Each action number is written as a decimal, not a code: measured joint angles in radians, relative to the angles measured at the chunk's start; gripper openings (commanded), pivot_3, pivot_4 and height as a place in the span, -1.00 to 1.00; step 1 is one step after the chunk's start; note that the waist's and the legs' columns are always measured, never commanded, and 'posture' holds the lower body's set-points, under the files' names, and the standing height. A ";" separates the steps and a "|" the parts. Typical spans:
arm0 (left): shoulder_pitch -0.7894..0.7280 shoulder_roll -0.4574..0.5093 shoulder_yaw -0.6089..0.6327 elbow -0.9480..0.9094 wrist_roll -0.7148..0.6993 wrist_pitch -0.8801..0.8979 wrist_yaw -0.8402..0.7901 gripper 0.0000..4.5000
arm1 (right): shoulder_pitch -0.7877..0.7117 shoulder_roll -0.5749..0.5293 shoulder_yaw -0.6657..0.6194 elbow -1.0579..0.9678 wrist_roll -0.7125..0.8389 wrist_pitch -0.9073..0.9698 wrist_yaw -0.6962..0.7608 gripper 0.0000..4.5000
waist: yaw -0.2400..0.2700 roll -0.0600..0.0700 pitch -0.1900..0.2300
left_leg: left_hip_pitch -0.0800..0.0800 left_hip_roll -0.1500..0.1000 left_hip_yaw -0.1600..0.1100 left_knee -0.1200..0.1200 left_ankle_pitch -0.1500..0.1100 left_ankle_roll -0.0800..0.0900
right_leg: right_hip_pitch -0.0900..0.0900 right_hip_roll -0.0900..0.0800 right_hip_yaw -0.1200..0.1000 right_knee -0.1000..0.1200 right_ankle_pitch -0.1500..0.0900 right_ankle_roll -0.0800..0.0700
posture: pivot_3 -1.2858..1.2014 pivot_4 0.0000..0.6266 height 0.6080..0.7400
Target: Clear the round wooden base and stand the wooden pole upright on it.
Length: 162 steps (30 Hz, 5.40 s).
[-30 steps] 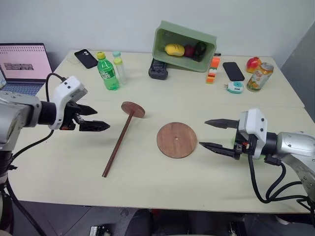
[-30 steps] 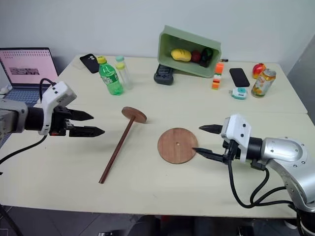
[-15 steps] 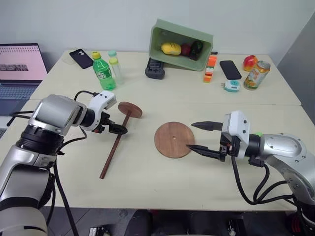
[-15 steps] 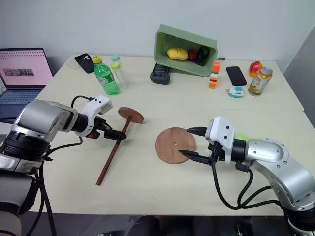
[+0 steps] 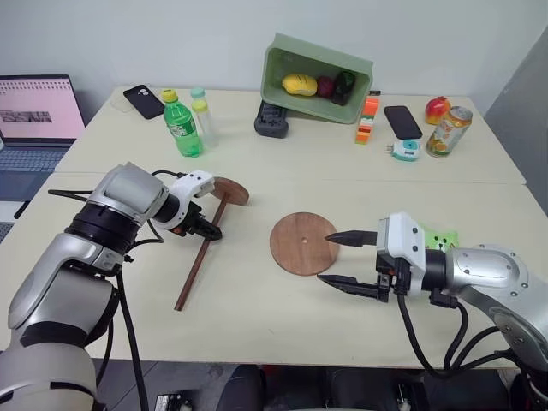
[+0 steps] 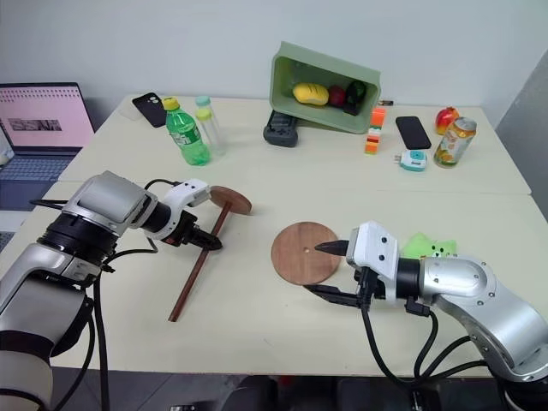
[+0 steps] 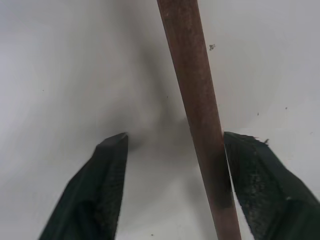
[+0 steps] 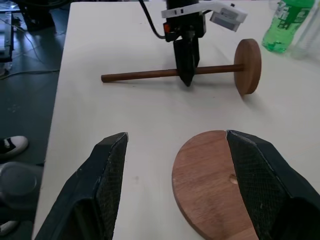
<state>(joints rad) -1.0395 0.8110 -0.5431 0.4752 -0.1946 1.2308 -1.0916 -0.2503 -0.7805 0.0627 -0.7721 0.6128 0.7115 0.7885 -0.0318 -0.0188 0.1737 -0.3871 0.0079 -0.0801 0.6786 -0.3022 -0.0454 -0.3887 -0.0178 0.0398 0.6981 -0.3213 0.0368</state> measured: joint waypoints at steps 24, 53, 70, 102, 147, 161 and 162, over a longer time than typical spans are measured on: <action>0.049 -0.264 0.676 -0.326 -0.247 -0.058 0.209 -0.88 | 0.106 -0.105 -0.161 -0.019 0.092 0.034 0.012 0.46 | 0.009 -0.001 0.000 | -0.006 -0.001 -0.004 0.003 0.002 -0.004 | -0.001 -0.006 0.000 -0.001 0.000 0.000 | 0.03 -0.52 1.00; 0.444 -0.615 0.468 -0.582 -0.201 -0.828 0.336 -0.88 | 0.229 -0.023 -0.158 -0.109 0.098 0.127 -0.261 0.46 | 0.006 -0.002 -0.001 | -0.003 -0.001 -0.001 0.003 0.001 -0.003 | 0.001 -0.001 0.001 0.000 0.000 0.000 | 0.03 -0.52 1.00; 0.492 -0.609 0.449 -0.580 -0.199 -0.852 0.336 -0.88 | 0.230 -0.078 -0.162 -0.109 0.116 0.150 -0.244 1.00 | 0.006 -0.002 -0.001 | -0.003 -0.001 -0.001 0.003 0.000 0.000 | 0.001 -0.001 0.000 -0.001 0.000 0.000 | 0.03 -0.52 1.00; 0.582 -0.573 0.407 -0.585 -0.163 -1.003 0.334 -0.88 | 0.242 -0.114 -0.183 -0.110 0.136 0.152 -0.218 1.00 | 0.007 -0.001 -0.001 | 0.007 0.000 -0.001 0.001 0.000 0.000 | 0.010 -0.001 0.001 -0.002 0.000 0.000 | 0.03 -0.52 1.00; 0.617 -0.402 0.312 -0.568 -0.070 -0.958 0.226 0.12 | 0.232 -0.112 -0.178 -0.116 0.145 0.157 -0.226 1.00 | 0.016 0.001 -0.009 | 0.008 0.000 -0.004 -0.002 0.000 0.001 | 0.015 -0.001 -0.001 -0.010 0.000 0.000 | 0.03 -0.52 1.00; 0.618 0.011 0.476 -0.606 -0.113 -0.846 0.013 0.12 | 0.264 -0.144 -0.234 0.031 0.030 0.020 -0.114 1.00 | 0.008 0.002 -0.007 | 0.007 0.000 -0.004 -0.003 -0.001 0.001 | 0.014 -0.001 -0.001 -0.012 0.000 0.000 | 0.03 -0.52 1.00; 0.643 0.043 0.505 -0.623 -0.128 -0.818 0.001 0.12 | 0.266 -0.143 -0.251 0.046 0.025 -0.005 -0.094 1.00 | 0.006 0.002 -0.006 | 0.007 0.000 -0.003 -0.003 -0.001 0.001 | 0.014 -0.001 -0.001 -0.012 0.000 0.000 | 0.03 -0.52 1.00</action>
<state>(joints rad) -0.3967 0.8542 -0.0378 -0.1480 -0.3224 0.4125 -1.0902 0.0158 -0.9238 -0.1881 -0.7264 0.6378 0.7066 0.6947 -0.0262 -0.0165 0.1673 -0.3798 0.0082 -0.0835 0.6755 -0.3030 -0.0443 -0.3749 -0.0184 0.0390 0.6862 -0.3211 0.0371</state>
